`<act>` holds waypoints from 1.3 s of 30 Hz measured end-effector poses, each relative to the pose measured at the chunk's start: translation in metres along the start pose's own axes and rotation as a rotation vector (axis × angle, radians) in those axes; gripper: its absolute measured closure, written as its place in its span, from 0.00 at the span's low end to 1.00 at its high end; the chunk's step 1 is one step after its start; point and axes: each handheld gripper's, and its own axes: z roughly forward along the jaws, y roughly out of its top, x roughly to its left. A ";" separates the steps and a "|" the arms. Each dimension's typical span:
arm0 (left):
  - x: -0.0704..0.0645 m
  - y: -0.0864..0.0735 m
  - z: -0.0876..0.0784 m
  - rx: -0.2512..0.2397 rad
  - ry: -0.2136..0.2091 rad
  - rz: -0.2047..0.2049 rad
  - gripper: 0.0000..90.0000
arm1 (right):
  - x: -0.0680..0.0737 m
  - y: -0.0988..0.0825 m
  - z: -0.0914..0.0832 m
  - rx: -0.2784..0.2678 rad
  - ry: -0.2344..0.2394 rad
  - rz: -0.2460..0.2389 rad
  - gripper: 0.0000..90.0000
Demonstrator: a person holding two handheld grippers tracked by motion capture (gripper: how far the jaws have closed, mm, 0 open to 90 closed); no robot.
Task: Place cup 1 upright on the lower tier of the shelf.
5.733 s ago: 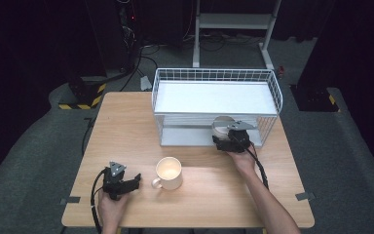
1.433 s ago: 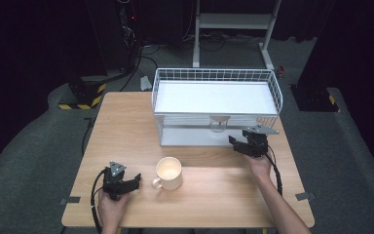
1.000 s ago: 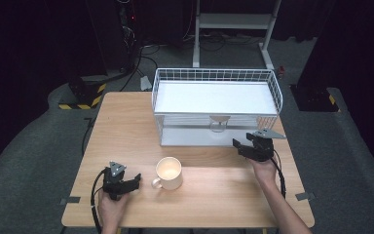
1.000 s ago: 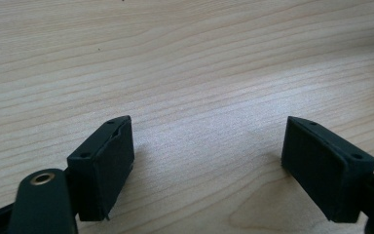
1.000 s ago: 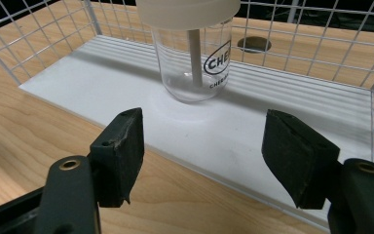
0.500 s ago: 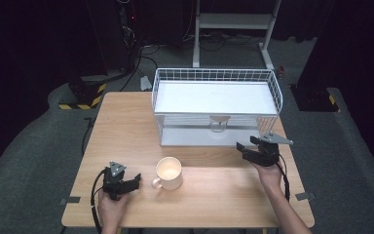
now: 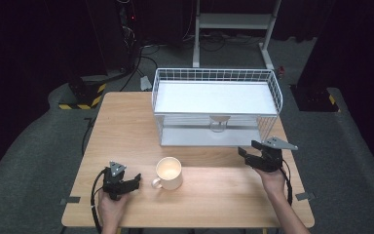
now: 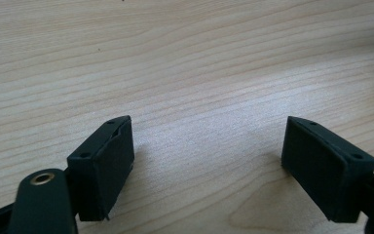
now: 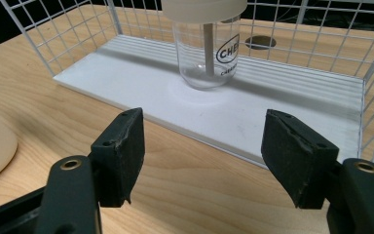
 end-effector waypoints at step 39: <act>0.000 0.000 0.000 0.000 0.000 0.000 0.22 | -0.003 -0.038 -0.031 0.003 0.002 0.015 0.36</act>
